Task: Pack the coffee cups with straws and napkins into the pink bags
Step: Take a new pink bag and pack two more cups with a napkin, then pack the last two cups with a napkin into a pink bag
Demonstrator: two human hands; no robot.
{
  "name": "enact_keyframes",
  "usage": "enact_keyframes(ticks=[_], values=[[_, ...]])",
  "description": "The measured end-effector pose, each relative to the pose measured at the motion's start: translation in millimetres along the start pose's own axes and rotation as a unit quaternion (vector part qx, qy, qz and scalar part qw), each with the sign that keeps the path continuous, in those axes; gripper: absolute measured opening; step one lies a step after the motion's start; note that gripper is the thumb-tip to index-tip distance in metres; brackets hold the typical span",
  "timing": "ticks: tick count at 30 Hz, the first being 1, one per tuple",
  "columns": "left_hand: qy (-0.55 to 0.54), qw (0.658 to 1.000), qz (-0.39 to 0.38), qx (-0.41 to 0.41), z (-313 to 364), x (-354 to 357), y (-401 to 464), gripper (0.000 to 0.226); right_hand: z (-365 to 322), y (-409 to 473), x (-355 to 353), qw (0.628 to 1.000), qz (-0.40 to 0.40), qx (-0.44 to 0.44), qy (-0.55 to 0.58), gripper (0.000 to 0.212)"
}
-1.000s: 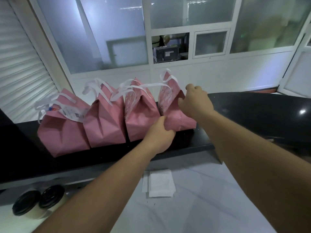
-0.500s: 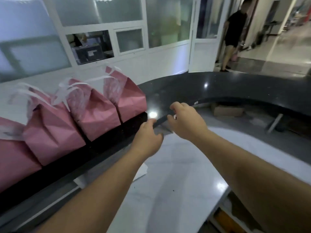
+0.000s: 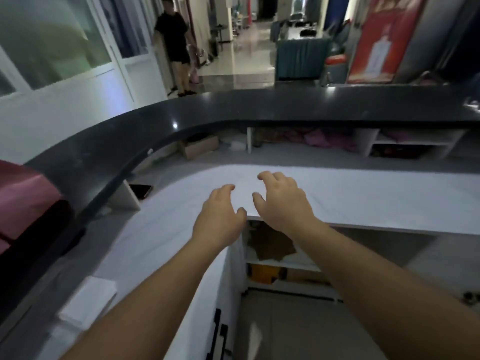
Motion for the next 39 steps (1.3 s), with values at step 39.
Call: enact_keyframes(ticks=[39], values=[[-0.082,0.891,-0.314,0.317,724.7,539.2,-9.3,0.062,764.9,-172.1,-371.6,0.871,0.174,0.458,-0.038,0.048]])
Point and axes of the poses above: each hand's wrist, its own y-axis towards the middle knuckle, its own x-axis out of the palm, z = x × y, the point moved 5 cm from there along y, towards the middle knuckle, and after that the axes turned 2 degrees about x, right-handed, at the moved point
